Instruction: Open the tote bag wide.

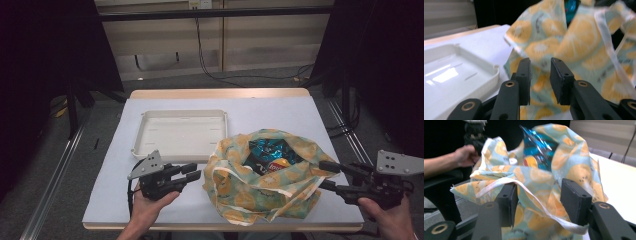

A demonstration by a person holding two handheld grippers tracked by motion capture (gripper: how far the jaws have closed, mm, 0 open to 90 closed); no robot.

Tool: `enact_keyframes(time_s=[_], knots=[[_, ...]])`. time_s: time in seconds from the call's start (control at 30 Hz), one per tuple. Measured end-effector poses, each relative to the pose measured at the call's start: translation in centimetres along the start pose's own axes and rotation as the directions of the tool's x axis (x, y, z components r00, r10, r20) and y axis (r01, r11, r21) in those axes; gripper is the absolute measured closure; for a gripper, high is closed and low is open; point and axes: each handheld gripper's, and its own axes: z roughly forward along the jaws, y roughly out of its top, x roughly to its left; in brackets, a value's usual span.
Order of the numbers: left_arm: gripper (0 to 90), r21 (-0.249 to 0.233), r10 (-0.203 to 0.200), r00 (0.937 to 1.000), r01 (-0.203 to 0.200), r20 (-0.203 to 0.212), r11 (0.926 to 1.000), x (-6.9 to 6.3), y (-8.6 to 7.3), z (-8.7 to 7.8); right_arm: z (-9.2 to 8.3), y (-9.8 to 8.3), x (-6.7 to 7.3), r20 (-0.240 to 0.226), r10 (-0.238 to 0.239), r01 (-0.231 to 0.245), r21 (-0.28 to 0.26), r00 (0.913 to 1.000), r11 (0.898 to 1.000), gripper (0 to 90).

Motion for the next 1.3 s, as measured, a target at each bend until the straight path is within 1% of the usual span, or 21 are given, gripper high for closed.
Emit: enact_keyframes(time_s=[0.03, 0.2, 0.23, 0.33, 0.43, 0.47, 0.5, 0.57, 0.6, 0.63, 0.73, 0.83, 0.9, 0.97, 1.0, 1.03, 1.07, 1.13, 1.17, 1.2, 1.3], knots=[[69.6, -0.015, 0.0, 0.9999, 0.0, 0.017, 0.9999, -0.1, 0.6, 0.6, -0.1, -0.4, -0.1, -0.001, 0.006, -0.006, 0.006, 1.0, 1.0, 47.1], [73.0, -0.029, 0.005, 0.9994, -0.004, 0.033, 0.9996, -0.2, 1.7, 1.9, -1.1, -2.0, -0.3, 0.025, 0.03, -0.03, 0.0, 0.9992, 1.0, 43.9], [77.0, -0.039, 0.023, 0.9982, -0.021, 0.056, 0.999, -0.4, 2.3, 2.3, -1.7, -2.4, -0.6, 0.046, 0.034, -0.034, 0.0, 0.9984, 0.999, 43.7], [77.5, -0.047, 0.04, 0.9967, -0.036, 0.071, 0.9982, -0.7, 3.2, 2.6, -2.1, -2.4, -0.7, 0.081, 0.037, -0.038, 0.005, 0.996, 0.999, 43.4], [75.6, -0.052, 0.058, 0.9956, -0.054, 0.073, 0.9972, -1.2, 4.0, 3.0, -2.3, -2.0, -0.9, 0.07, 0.042, -0.042, -0.006, 0.9967, 0.999, 43.9], [75.6, -0.054, 0.062, 0.9946, -0.058, 0.083, 0.9969, -1.4, 4.2, 3.2, -2.3, -1.8, -1.0, 0.068, 0.05, -0.049, -0.012, 0.9965, 0.999, 44.0], [71.3, -0.059, 0.065, 0.9922, -0.059, 0.106, 0.9965, -1.5, 4.3, 3.5, -2.1, -1.4, -1.1, 0.063, 0.042, -0.04, -0.031, 0.9971, 0.999, 43.2], [65.0, -0.048, 0.074, 0.9903, -0.069, 0.118, 0.9965, -2.1, 4.3, 4.3, -1.5, -0.9, -1.2, 0.057, 0.044, -0.042, -0.034, 0.9974, 0.999, 41.9], [65.0, -0.021, 0.074, 0.9893, -0.072, 0.126, 0.9972, -2.5, 4.2, 4.7, -1.5, -0.9, -1.2, 0.057, 0.044, -0.042, -0.034, 0.9974, 0.999, 41.9], [59.2, -0.005, 0.102, 0.982, -0.103, 0.159, 0.9947, -3.2, 3.9, 5.6, -0.5, -0.2, -1.3, 0.035, 0.033, -0.032, -0.039, 0.9988, 0.999, 40.1], [53.7, 0.012, 0.115, 0.9781, -0.119, 0.173, 0.9928, -3.8, 3.7, 6.1, 0.3, 0.5, -1.3, 0.031, 0.022, -0.021, -0.036, 0.9993, 0.999, 39.0], [47.0, 0.062, 0.163, 0.9743, -0.174, 0.156, 0.9828, -4.5, 3.3, 6.5, 2.0, 1.9, -1.6, 0.013, 0.007, -0.006, -0.023, 0.9999, 1.0, 38.4], [46.2, 0.07, 0.169, 0.9739, -0.181, 0.152, 0.981, -4.6, 3.0, 6.6, 2.4, 2.0, -1.6, 0.021, 0.001, 0.0, -0.01, 0.9998, 1.0, 39.3], [45.3, 0.103, 0.18, 0.9752, -0.194, 0.129, 0.9756, -4.6, 2.5, 6.9, 3.0, 2.2, -1.8, 0.028, -0.001, 0.001, -0.003, 0.9996, 1.0, 53.1], [44.9, 0.12, 0.179, 0.9756, -0.194, 0.127, 0.9736, -4.5, 1.9, 7.1, 3.1, 2.1, -2.0, 0.035, 0.01, -0.009, -0.029, 0.9994, 1.0, 68.1], [44.5, 0.12, 0.179, 0.9756, -0.194, 0.127, 0.9736, -4.5, 1.9, 7.1, 3.1, 2.1, -2.0, 0.035, 0.01, -0.009, -0.029, 0.9994, 1.0, 68.1], [44.5, 0.128, 0.178, 0.9761, -0.194, 0.125, 0.9727, -4.4, 1.5, 7.2, 3.0, 2.1, -2.1, 0.042, 0.014, -0.012, -0.044, 0.999, 0.999, 73.0], [42.9, 0.144, 0.172, 0.9763, -0.19, 0.132, 0.9712, -4.1, 1.0, 7.3, 2.2, 2.2, -2.4, 0.047, 0.02, -0.016, -0.093, 0.9987, 0.996, 88.3], [42.9, 0.155, 0.171, 0.9773, -0.19, 0.125, 0.9695, -4.0, 0.8, 7.3, 2.2, 2.2, -2.4, 0.047, 0.02, -0.016, -0.093, 0.9987, 0.996, 88.3], [42.6, 0.153, 0.162, 0.9784, -0.181, 0.129, 0.9715, -3.8, 0.5, 7.3, 1.7, 2.4, -2.7, 0.053, 0.024, -0.018, -0.11, 0.9983, 0.994, 90.0], [41.9, 0.155, 0.153, 0.9801, -0.172, 0.127, 0.9729, -3.7, 0.3, 7.3, 1.3, 2.5, -2.8, 0.069, 0.028, -0.02, -0.109, 0.9972, 0.994, 90.0]])
